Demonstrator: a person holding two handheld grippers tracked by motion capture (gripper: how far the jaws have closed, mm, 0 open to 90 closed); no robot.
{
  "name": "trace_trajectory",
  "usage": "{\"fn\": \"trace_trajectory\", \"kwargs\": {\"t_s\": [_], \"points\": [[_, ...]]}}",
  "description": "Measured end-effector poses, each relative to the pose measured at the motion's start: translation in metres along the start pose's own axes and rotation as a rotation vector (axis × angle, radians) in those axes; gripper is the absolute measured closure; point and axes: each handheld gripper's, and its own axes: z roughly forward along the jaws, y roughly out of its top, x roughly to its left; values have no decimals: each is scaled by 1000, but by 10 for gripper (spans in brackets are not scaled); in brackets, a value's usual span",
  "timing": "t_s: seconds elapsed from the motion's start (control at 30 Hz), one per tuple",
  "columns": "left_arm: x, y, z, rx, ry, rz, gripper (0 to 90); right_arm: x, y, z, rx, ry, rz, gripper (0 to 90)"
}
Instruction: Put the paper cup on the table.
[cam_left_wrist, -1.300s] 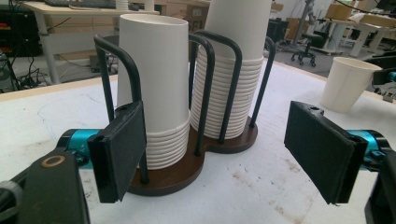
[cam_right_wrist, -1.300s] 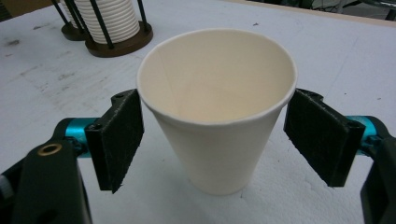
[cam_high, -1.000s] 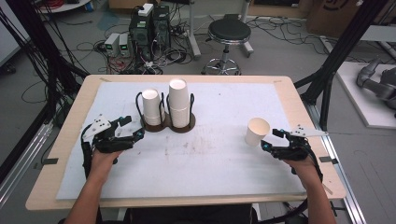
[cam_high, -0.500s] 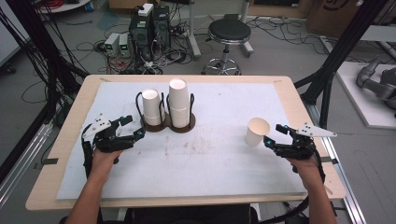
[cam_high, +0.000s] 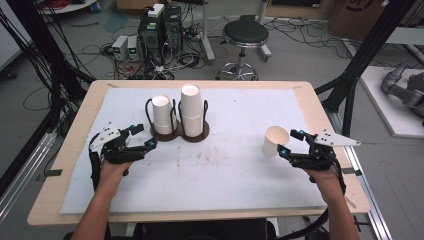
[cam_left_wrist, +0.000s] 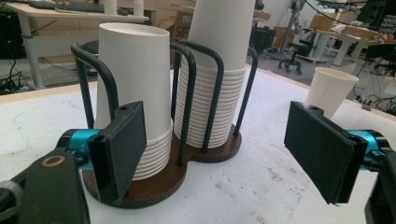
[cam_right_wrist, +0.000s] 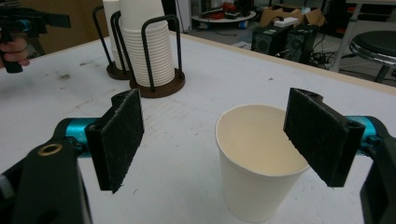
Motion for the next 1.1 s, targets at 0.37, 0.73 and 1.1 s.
{"fn": "trace_trajectory", "kwargs": {"t_s": [0.37,0.73,1.1], "points": [[-3,0,-3,-5,-3,6,210,3,-2,0,12,-9,9,208],[-3,-1,-4,-4,-1,6,210,-1,-9,1,18,-25,22,208],[-3,-1,-2,-4,-1,2,210,-2,-11,0,13,-28,24,208]]}}
